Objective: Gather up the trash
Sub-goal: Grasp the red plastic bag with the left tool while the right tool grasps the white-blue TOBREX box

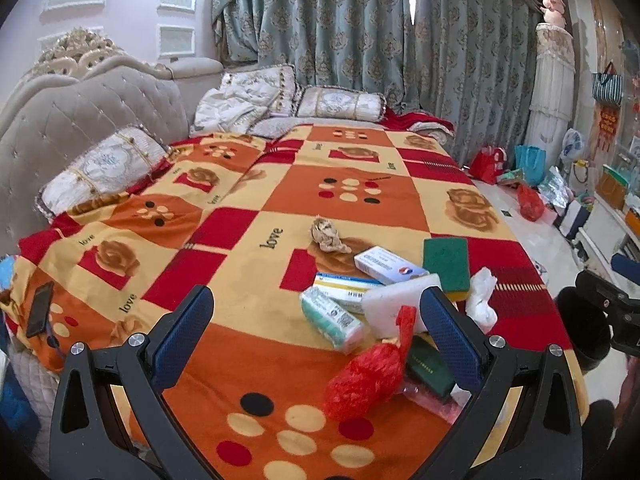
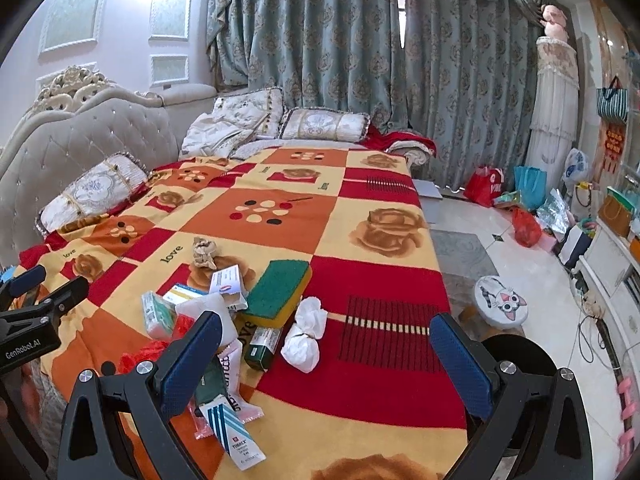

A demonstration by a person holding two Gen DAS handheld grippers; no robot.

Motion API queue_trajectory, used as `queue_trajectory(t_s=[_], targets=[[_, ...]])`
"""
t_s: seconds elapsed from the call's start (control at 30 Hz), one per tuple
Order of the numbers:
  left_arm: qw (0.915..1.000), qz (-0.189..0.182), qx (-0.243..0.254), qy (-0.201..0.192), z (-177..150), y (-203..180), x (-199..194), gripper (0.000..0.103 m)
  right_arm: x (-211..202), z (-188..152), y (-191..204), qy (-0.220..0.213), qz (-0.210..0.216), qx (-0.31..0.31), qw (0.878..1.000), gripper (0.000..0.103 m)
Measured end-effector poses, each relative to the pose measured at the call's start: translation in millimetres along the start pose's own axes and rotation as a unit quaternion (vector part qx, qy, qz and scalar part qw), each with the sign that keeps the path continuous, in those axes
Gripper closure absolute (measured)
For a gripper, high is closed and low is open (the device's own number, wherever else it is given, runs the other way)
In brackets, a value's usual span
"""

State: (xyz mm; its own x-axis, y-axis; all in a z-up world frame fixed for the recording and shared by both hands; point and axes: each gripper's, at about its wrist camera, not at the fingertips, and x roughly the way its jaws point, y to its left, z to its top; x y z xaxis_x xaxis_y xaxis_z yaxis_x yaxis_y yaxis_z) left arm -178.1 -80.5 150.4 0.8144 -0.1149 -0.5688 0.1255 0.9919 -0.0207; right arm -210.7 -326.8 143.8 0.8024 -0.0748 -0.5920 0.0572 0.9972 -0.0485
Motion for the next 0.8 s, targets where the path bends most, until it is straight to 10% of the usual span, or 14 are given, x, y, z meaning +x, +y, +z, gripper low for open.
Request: queue_trajectory(t_s=[0.4, 0.8], targets=[[0.9970, -0.035, 0.033, 0.060, -29.6, 2.2, 24.7, 0.000, 38.0, -55.6, 24.5, 0.123, 0.093, -0.063, 0.986, 0.001], [0.9855, -0.083, 0.076, 0.127, -55.6, -30.5, 76.8, 0.012, 78.6, -87.7, 49.3, 0.179, 0.141, -0.089, 0.970, 0.044]])
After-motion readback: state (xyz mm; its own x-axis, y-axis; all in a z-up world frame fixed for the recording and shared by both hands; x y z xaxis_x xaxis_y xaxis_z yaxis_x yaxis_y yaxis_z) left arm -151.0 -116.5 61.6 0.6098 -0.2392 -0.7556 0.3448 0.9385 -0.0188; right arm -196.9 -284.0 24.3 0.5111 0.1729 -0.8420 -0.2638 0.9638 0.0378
